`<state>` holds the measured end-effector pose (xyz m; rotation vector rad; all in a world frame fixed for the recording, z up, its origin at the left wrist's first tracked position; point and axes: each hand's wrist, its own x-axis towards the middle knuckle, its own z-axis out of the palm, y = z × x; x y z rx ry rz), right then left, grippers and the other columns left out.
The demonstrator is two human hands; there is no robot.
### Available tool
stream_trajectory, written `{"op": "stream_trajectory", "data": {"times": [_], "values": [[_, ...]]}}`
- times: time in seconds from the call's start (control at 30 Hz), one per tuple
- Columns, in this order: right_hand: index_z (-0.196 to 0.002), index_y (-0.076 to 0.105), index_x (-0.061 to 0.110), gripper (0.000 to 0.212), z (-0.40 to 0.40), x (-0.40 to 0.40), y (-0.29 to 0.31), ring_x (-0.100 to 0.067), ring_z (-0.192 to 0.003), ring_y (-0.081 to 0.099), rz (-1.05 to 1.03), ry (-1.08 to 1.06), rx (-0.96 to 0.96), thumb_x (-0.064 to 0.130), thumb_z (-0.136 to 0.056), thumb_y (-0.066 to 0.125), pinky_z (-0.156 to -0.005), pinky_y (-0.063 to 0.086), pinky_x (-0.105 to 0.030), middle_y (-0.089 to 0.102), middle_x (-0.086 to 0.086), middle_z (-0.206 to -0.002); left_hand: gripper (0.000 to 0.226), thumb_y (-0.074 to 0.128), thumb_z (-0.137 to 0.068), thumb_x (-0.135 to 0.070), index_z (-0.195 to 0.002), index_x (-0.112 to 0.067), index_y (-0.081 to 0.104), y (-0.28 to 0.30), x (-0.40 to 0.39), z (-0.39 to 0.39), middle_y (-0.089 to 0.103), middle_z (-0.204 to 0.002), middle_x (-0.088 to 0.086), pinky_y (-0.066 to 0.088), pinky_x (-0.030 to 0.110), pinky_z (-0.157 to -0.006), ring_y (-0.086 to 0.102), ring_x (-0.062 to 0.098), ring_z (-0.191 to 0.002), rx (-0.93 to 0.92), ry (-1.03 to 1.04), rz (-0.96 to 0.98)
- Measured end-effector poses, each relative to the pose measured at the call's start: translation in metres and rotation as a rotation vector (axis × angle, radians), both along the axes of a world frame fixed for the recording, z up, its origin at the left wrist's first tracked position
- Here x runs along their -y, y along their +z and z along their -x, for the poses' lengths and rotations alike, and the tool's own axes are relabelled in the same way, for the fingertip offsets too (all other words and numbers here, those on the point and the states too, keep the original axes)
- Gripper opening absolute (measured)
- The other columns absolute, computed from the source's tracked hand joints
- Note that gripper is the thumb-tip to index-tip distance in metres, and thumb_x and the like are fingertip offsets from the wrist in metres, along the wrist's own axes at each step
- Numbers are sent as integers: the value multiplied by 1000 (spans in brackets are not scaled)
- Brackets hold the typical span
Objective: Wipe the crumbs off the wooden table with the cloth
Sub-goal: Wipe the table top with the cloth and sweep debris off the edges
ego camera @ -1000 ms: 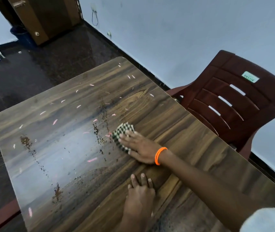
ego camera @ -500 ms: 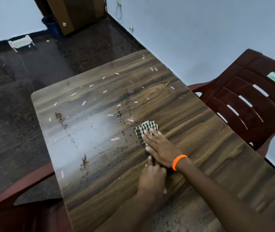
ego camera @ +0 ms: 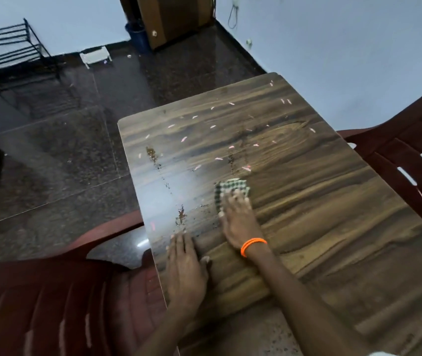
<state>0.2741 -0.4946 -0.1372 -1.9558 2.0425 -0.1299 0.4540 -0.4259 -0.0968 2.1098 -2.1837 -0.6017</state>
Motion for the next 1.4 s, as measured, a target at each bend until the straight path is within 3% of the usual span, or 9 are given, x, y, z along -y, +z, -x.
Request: {"op": "stream_trajectory", "data": {"times": [0.17,0.3,0.47,0.77,0.83,0.97,1.03,1.27,1.4], "values": [[-161,17,28,56,27,0,2,-17,-157,3,-17,325,-12,38,-107,32,-127,1,-39,10,8,-168,85,58,-93,-48,-157,-9,18,-3,-5,-9,20,-165,8,16,39,-125,12,23,-154,20,63,-76],[-157,27,10,56,103,30,6,-36,-150,26,48,-151,-102,25,-105,40,-121,23,-47,26,-14,-164,85,53,-95,-52,-158,-9,17,-7,-3,-14,16,-166,9,18,39,-124,8,25,-155,36,14,-101],[-159,19,6,60,75,57,6,-40,-154,10,17,-466,-27,26,-105,37,-124,12,-51,16,-14,-167,83,49,-96,-53,-158,-8,16,-14,-2,-16,11,-166,14,20,39,-124,8,28,-155,68,-23,-102],[-161,12,29,56,-40,27,-6,-18,-157,-5,-40,628,12,40,-108,26,-128,2,-39,4,10,-168,78,50,-94,-52,-157,-11,26,-12,-9,-26,19,-166,8,16,35,-125,14,22,-154,-72,28,-15],[-160,16,31,55,-20,43,-6,-16,-156,-2,-8,644,-9,39,-108,30,-128,2,-38,6,10,-167,76,47,-96,-54,-156,-12,29,-13,-13,-34,22,-165,8,13,33,-125,16,20,-154,-80,36,21],[-159,26,19,57,-15,75,-1,-31,-156,11,0,81,60,25,-105,43,-125,9,-46,20,-4,-167,82,42,-96,-60,-157,-9,25,-21,-23,-46,18,-166,9,8,35,-125,10,22,-155,-62,73,49],[-159,25,14,59,-43,71,-2,-36,-155,11,29,7,44,24,-103,43,-125,9,-49,19,-7,-167,86,41,-94,-63,-158,-7,22,-22,-26,-46,15,-166,10,9,36,-124,8,23,-155,-65,119,60],[-161,15,29,56,-108,13,-15,-20,-157,1,1,871,73,38,-107,28,-127,0,-40,11,8,-169,108,43,-88,-70,-157,-1,-3,-23,-29,-47,-6,-166,18,-1,31,-123,-9,28,-155,-110,292,-77],[-161,13,33,56,-90,46,-13,-15,-157,-1,17,793,-6,42,-108,27,-128,1,-39,7,11,-168,119,43,-81,-80,-157,-2,-5,-24,-26,-52,-4,-167,16,5,30,-123,-6,25,-155,-171,355,-136]]}}
